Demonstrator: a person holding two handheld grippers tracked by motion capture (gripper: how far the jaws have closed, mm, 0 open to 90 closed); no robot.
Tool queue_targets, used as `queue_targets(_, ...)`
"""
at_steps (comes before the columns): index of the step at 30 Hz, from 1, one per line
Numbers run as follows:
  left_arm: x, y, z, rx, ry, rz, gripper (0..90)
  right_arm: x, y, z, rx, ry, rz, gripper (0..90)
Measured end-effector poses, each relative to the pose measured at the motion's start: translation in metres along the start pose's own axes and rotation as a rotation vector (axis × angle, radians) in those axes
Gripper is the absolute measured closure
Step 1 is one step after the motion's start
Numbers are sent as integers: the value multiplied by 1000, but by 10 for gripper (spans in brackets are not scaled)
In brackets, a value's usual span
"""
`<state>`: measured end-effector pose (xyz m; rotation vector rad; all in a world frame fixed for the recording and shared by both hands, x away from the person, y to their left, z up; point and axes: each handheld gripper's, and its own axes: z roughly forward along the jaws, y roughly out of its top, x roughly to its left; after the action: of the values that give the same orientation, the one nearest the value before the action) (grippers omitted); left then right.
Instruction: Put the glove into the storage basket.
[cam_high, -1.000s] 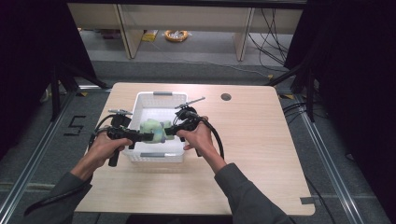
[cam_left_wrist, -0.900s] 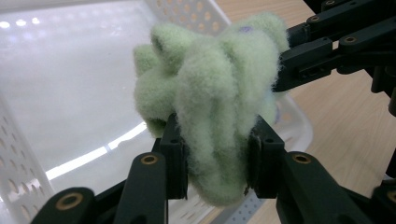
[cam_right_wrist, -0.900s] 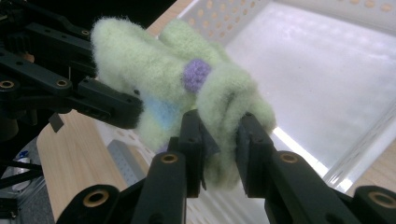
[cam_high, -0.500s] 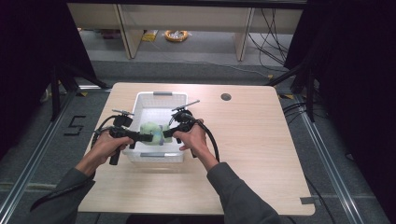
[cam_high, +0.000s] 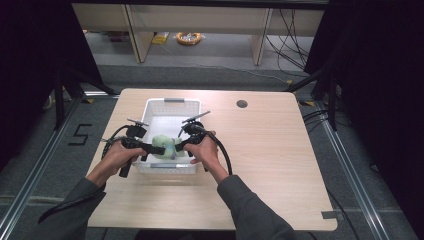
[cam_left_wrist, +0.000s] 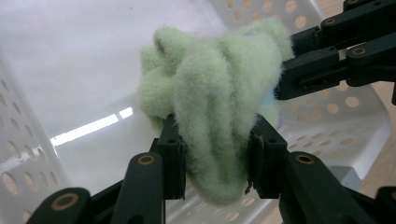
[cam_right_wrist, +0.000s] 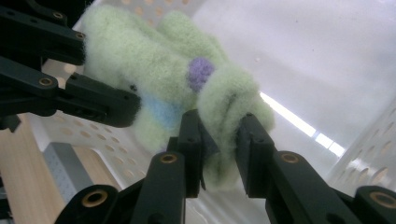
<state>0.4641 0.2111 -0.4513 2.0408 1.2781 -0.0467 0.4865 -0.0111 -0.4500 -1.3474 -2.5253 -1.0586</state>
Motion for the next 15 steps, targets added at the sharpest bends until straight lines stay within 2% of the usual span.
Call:
queue_targets(1, 2, 1, 0, 24, 3, 21, 624, -2, 0, 2, -4, -6, -40, 738)
queue_targets(3, 2, 1, 2, 38, 6, 19, 621, 0, 1, 2, 11, -17, -37, 736)
queue_targets(5, 3, 2, 4, 44, 4, 14, 616, -1, 1, 3, 8, -32, -68, 734)
queue_targets(6, 3, 2, 5, 49, 5, 23, 615, 0, 2, 3, 23, -35, -57, 733)
queue_targets(10, 2, 3, 7, 80, 19, 45, 609, 2, 4, 4, 47, -52, -69, 726)
queue_targets(13, 2, 1, 9, 85, 27, 38, 600, 4, 6, 6, 67, -65, -67, 721)
queue_targets(14, 3, 1, 10, 92, 30, 39, 594, 6, 7, 6, 85, -78, -47, 719)
queue_targets(15, 4, 1, 10, 91, 25, 36, 592, 3, 8, 8, 76, -82, -85, 718)
